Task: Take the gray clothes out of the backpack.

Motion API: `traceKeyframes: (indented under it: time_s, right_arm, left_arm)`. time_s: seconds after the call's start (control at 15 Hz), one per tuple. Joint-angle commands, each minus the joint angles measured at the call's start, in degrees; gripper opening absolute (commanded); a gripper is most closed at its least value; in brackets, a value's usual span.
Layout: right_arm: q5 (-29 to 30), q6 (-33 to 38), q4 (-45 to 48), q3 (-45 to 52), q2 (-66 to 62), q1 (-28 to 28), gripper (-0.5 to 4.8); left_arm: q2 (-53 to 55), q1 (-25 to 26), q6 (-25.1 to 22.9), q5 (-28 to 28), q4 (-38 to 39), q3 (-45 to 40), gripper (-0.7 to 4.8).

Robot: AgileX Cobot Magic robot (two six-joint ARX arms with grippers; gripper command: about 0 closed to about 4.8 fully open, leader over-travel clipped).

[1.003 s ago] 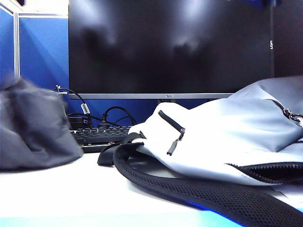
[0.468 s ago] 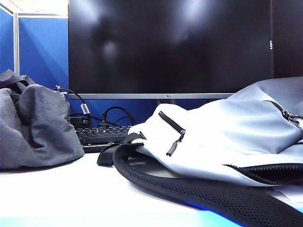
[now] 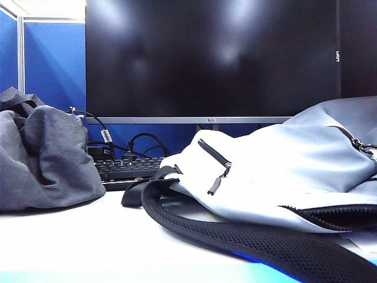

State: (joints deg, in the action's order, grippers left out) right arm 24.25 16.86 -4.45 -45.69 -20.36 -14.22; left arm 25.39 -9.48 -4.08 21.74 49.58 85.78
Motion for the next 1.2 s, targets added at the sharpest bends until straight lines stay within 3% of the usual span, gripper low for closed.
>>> traceKeyframes:
  time_s: [0.07,0.47,0.53,0.74,0.94,1.07,1.2]
  right_arm:
    - [-0.2,-1.0,-5.2,-0.2,5.2,0.0,-0.02]
    - [-9.8,-2.1,-23.4,-0.1,20.2,0.0,-0.02]
    - [-9.0,-2.1,-25.0,-0.3,20.2,0.0,-0.02]
    - [-6.2,-4.5,-28.0,2.5,20.2,0.1,-0.01]
    - [-6.3,-12.1,-18.8,14.0,20.2,0.1,-0.02]
    - [-7.1,-12.0,-5.8,25.0,20.2,0.1,-0.01]
    - [-11.8,-10.8,4.0,34.7,20.2,0.1,-0.01]
  left_arm:
    - [-6.6,0.1,4.3,0.0,4.0,-2.8,-0.06]
    - [-25.1,0.1,15.3,1.8,9.5,-22.3,-0.06]
    - [-25.0,0.2,13.8,3.8,11.5,-23.7,-0.06]
    - [-25.1,2.3,10.1,5.7,7.0,-31.5,-0.06]
    - [-25.2,2.2,12.4,9.9,-10.4,-47.0,-0.06]
    - [-25.2,2.2,20.4,11.1,-27.5,-59.3,-0.06]
    - [-25.2,2.2,28.7,9.9,-42.8,-71.6,-0.06]
